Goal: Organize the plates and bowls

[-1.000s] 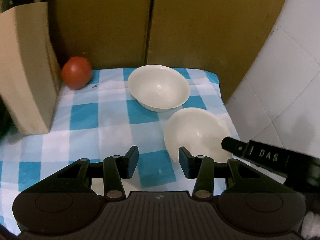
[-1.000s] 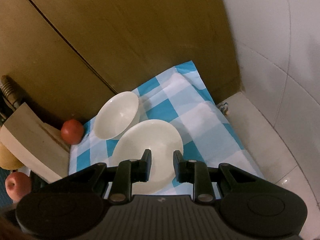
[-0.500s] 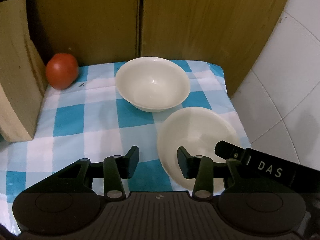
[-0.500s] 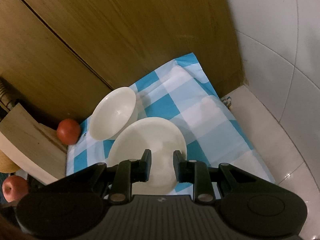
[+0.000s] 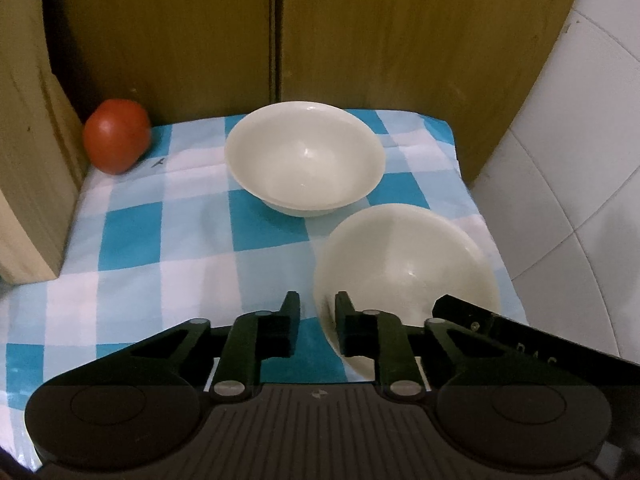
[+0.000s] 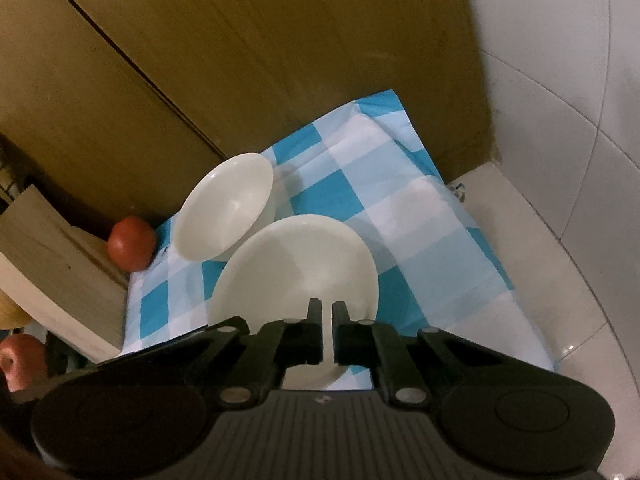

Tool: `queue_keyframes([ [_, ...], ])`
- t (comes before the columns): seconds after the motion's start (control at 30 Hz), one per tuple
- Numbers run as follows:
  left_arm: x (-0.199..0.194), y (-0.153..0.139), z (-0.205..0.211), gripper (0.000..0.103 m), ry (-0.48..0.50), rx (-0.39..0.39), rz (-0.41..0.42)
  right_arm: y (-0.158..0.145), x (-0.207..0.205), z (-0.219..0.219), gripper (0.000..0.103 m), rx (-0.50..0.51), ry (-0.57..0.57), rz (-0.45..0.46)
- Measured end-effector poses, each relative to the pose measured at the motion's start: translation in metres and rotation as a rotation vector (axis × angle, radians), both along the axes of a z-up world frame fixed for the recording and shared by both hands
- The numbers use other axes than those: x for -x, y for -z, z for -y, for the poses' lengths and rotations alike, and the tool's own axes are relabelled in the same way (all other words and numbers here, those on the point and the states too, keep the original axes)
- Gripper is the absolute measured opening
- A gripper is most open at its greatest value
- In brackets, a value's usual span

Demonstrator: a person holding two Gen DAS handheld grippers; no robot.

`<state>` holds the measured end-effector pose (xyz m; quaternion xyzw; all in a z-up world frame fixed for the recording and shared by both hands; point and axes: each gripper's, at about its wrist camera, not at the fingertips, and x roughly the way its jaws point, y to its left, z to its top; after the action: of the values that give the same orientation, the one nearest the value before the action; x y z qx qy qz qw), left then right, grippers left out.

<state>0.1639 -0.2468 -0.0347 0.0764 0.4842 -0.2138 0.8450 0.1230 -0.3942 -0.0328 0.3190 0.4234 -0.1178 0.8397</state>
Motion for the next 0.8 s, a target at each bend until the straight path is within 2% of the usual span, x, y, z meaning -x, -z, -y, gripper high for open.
queue_keyframes([
  [0.23,0.001,0.0,-0.003,0.016,0.002,0.022,-0.017,-0.003,0.001,-0.001,0.005,-0.033,-0.012,0.02],
  [0.57,0.007,-0.008,-0.009,0.016,0.015,0.052,-0.01,-0.01,0.007,-0.002,0.005,-0.056,-0.017,0.053],
  [0.8,0.007,-0.004,-0.008,0.016,0.011,0.038,-0.01,-0.013,0.008,-0.001,0.005,-0.037,-0.008,0.065],
])
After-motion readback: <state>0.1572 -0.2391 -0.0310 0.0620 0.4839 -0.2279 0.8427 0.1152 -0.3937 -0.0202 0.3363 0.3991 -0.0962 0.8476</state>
